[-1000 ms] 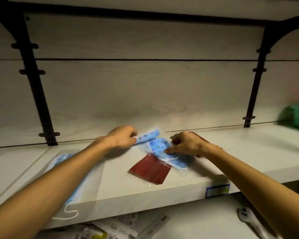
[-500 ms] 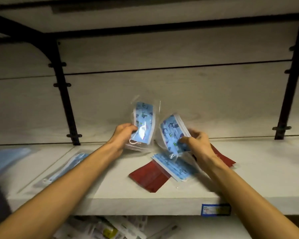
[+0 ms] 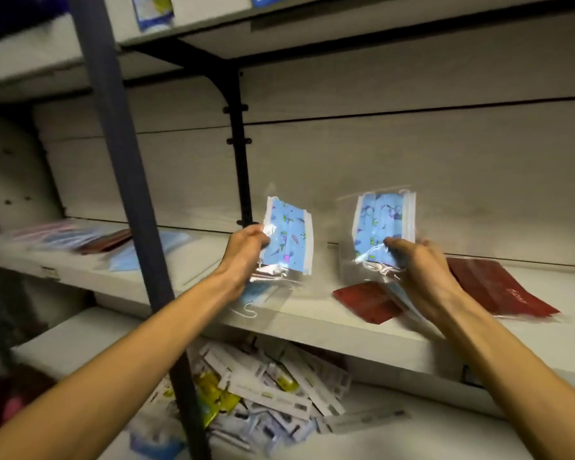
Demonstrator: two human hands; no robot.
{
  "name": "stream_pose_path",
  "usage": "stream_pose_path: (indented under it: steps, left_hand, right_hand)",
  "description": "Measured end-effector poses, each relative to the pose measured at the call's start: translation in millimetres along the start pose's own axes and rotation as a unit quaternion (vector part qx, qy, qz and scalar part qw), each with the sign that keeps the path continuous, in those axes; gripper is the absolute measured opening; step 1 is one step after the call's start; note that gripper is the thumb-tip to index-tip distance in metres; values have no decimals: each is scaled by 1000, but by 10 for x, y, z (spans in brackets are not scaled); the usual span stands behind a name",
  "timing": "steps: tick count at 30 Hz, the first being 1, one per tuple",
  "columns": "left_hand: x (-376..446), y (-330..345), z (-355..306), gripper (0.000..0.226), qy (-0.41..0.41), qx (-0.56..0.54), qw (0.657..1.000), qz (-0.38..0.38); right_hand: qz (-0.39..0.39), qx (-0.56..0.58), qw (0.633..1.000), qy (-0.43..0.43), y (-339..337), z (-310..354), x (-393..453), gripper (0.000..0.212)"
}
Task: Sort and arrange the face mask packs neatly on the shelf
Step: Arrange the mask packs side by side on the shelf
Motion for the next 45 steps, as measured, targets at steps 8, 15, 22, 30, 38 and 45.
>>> stream_pose_path:
  steps: [8, 15, 22, 30, 38, 45]
  left_hand:
    - [-17, -922, 20, 21, 26, -12, 999, 29]
    - [162, -1995, 166, 20, 41, -39, 997, 48]
    - [597, -3217, 485, 15, 13, -40, 999, 15]
    - [1186, -4152, 849, 21, -36, 28, 999, 2]
    - [2027, -4616, 1054, 40, -35, 80, 996, -15]
    - [3040, -4876, 984, 33, -14, 85, 996, -31]
  right_hand:
    - [149, 23, 989, -11, 842, -288, -791, 25]
    - [168, 11, 985, -21, 1695, -823, -1519, 38]
    - [81, -75, 992, -65, 2649, -1521, -2251, 25]
    - [120, -93, 988, -39, 3586, -1964, -2636, 24]
    - [113, -108, 987, -42, 4393, -2459, -2202, 19]
    - [150, -151, 976, -47, 5646, -2677, -1566, 10]
Point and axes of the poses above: each hand's wrist, its own x-axis towards the middle knuckle, its own y-axis out of the palm, z = x × y, the point moved 4 cm from there along x, towards the middle knuckle, and after that the axes turned 14 degrees about -z, right-handed, at the moved point
